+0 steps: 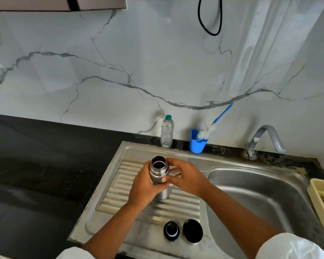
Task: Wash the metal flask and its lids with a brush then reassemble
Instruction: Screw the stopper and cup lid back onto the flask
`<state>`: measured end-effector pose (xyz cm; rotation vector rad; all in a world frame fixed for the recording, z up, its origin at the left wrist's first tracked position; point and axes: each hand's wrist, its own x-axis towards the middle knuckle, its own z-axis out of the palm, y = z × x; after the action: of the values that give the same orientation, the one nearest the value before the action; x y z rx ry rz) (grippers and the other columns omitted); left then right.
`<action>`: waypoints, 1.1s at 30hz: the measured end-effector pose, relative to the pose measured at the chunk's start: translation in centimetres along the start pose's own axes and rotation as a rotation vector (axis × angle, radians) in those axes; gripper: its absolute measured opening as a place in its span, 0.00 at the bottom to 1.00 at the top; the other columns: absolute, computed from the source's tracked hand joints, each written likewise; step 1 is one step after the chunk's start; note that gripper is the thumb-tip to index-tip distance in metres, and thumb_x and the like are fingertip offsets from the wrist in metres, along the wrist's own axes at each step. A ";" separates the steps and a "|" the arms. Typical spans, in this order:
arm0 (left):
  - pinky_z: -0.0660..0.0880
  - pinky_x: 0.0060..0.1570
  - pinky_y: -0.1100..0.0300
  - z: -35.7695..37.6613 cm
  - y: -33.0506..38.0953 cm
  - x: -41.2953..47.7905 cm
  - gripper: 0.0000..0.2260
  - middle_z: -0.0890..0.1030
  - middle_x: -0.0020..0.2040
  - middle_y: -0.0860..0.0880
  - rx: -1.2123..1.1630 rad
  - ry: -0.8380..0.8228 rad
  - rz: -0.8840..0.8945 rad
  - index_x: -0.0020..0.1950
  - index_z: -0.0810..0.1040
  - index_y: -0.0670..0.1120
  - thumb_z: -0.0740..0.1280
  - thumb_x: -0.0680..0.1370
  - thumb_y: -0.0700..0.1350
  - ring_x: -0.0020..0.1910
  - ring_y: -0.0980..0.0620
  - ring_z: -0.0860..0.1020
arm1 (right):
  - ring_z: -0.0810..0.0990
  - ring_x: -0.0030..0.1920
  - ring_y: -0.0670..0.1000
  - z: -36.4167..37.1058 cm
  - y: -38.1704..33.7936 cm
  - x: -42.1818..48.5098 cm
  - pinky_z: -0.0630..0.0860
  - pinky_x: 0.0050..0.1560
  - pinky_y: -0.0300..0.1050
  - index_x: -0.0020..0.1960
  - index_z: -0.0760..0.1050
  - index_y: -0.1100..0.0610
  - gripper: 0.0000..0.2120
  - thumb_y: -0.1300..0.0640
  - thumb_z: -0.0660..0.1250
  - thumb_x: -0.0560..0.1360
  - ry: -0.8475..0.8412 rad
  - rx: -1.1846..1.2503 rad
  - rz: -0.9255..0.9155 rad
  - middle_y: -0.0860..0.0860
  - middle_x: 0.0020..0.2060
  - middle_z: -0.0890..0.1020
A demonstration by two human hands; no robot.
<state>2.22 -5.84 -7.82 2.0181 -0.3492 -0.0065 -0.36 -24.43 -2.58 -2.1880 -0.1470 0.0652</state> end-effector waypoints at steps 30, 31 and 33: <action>0.72 0.57 0.73 -1.8 1.1 1.3 0.36 0.74 0.67 0.63 -0.089 -0.207 -0.119 0.75 0.62 0.54 0.76 0.73 0.57 0.64 0.68 0.74 | 0.78 0.57 0.44 -2.2 0.6 4.4 0.73 0.50 0.35 0.75 0.69 0.50 0.25 0.39 0.58 0.83 0.004 0.006 0.050 0.50 0.66 0.79; 0.72 0.58 0.72 -2.0 1.1 1.5 0.33 0.73 0.68 0.63 -0.110 -0.209 -0.126 0.76 0.61 0.55 0.71 0.76 0.60 0.65 0.66 0.74 | 0.78 0.56 0.44 -2.6 0.6 5.6 0.74 0.50 0.35 0.74 0.70 0.51 0.25 0.39 0.58 0.83 0.073 -0.049 0.033 0.51 0.66 0.80; 0.71 0.61 0.68 -2.6 1.0 2.4 0.27 0.72 0.70 0.61 -0.140 -0.193 -0.135 0.76 0.62 0.57 0.60 0.80 0.65 0.68 0.63 0.73 | 0.80 0.58 0.47 -3.4 0.9 8.9 0.78 0.58 0.45 0.73 0.70 0.51 0.24 0.39 0.60 0.83 0.193 -0.159 0.021 0.53 0.66 0.79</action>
<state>4.65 -4.58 -5.42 1.9025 -0.3242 -0.3031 8.90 -26.51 -1.27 -2.3403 -0.0205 -0.1509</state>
